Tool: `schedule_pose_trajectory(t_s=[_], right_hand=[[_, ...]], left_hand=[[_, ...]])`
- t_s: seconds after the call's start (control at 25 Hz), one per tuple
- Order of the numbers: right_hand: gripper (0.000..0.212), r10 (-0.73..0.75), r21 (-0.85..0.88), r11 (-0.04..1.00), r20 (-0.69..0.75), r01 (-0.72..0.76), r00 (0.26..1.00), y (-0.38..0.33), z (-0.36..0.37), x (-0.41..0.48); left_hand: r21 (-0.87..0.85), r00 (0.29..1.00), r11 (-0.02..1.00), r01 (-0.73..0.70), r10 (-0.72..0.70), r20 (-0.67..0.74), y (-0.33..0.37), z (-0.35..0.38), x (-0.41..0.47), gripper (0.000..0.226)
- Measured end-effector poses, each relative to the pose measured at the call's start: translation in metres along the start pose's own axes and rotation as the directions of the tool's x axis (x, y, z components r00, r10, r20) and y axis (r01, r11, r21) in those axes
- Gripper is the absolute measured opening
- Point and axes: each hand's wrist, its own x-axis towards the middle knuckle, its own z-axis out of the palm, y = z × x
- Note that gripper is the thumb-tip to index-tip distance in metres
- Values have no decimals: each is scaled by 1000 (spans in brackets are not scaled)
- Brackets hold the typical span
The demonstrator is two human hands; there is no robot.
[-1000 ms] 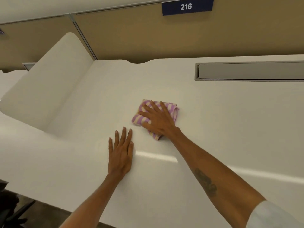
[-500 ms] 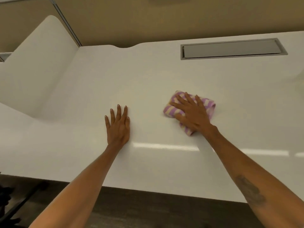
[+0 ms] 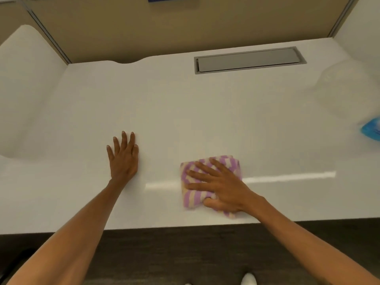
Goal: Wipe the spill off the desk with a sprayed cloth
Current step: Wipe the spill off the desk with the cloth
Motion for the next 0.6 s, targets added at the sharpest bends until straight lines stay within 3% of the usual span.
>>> schedule_pose_trajectory(t_s=[0.12, 0.24, 0.32, 0.4, 0.6], right_hand=[[60, 252, -51, 966, -24, -253, 967, 70, -13, -52], [62, 558, -39, 829, -8, -557, 830, 120, -19, -43], [58, 662, -24, 749, -16, -662, 749, 135, -18, -10], [55, 659, -1, 752, -16, -659, 752, 133, -17, 27], [55, 337, -35, 941, 5, -337, 941, 90, -11, 63]], left_hand=[[-2, 1000, 1000, 3, -3, 6, 2, 0, -1, 54], [3, 1000, 1000, 6, -6, 8, 2, 1, 0, 54], [4, 1000, 1000, 8, -8, 3, 2, 1, 1, 53], [7, 1000, 1000, 9, -9, -8, 1, 2, 1, 53], [10, 1000, 1000, 18, -18, 0, 4, 3, 2, 52]])
